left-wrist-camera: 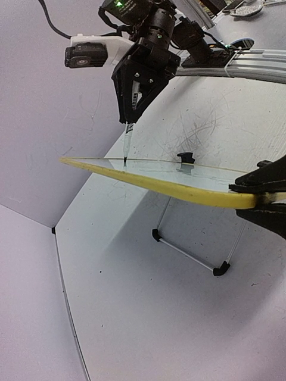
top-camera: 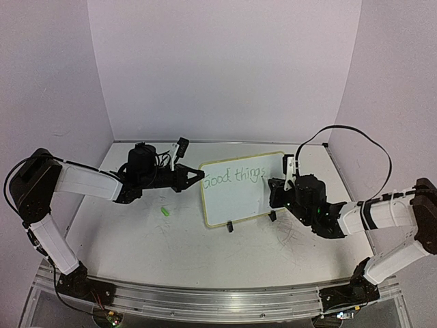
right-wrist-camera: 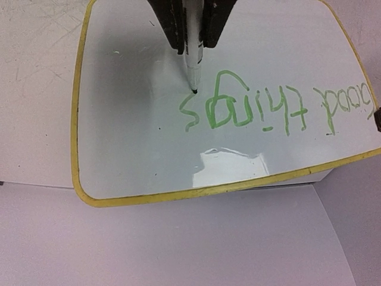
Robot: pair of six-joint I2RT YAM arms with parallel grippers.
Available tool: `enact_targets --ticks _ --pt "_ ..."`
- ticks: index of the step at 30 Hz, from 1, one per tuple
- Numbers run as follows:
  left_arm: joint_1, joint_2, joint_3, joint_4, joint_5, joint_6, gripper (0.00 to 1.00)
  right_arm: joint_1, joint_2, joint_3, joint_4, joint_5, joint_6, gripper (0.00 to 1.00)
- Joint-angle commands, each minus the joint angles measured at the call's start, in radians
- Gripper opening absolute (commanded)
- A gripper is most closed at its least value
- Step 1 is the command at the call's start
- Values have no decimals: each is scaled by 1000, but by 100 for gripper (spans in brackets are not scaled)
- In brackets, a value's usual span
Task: Write a sentence on the whiteboard
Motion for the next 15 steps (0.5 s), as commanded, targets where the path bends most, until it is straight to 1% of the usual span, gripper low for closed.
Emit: enact_targets --ticks 1,12,15 --pt "6 -31 8 15 -36 64 0 4 30 24 17 5 7 0" --pt "6 -28 5 14 -40 62 0 4 30 46 33 37 -17 0" --pt "6 -28 3 14 -41 62 0 4 11 32 54 16 -42 0"
